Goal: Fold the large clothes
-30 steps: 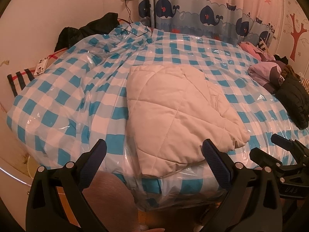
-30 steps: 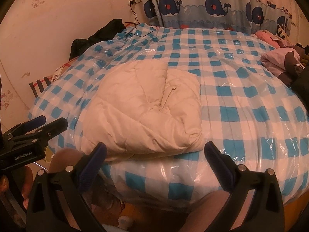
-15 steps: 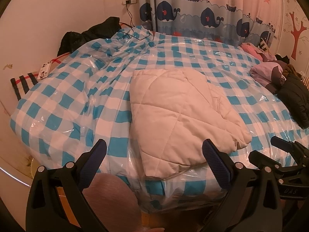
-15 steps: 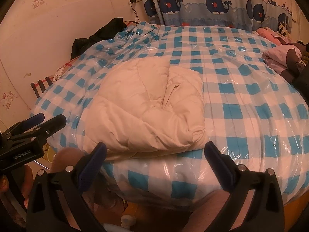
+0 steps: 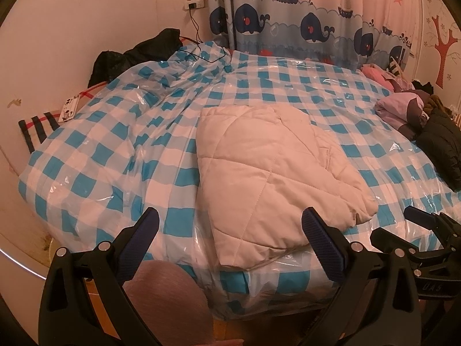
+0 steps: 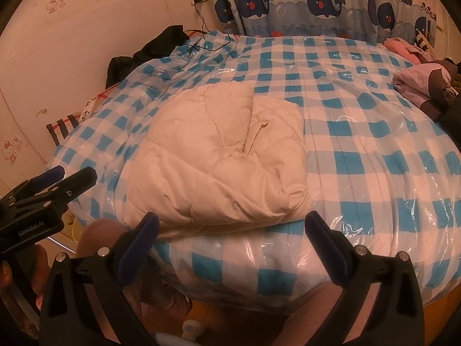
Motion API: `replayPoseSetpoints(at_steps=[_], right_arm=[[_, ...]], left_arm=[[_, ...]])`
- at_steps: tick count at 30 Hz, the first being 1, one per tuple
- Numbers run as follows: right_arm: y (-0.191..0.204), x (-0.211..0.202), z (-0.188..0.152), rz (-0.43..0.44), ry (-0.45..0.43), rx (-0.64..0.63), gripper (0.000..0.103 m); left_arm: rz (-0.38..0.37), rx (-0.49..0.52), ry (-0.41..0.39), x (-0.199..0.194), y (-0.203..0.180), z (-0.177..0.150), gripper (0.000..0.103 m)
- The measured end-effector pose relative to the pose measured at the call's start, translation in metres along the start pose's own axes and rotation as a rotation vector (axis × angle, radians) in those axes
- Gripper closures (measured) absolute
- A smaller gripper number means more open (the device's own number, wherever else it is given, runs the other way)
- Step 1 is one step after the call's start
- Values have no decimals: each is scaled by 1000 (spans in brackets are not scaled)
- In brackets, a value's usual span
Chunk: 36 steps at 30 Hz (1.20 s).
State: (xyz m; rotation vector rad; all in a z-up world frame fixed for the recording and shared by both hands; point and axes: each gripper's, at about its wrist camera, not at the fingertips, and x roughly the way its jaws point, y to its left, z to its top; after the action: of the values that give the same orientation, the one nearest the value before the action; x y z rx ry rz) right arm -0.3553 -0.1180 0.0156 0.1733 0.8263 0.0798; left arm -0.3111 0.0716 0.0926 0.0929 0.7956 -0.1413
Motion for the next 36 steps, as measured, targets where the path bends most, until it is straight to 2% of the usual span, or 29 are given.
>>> replayPoseSetpoints(at_steps=[20, 36], right_arm=[[1, 0, 0, -1, 1, 2, 5], [2, 2, -3, -9, 8, -11, 5]], left_arm=[[40, 5, -24, 0, 5, 8, 8], [67, 2, -12, 0, -8, -4, 8]])
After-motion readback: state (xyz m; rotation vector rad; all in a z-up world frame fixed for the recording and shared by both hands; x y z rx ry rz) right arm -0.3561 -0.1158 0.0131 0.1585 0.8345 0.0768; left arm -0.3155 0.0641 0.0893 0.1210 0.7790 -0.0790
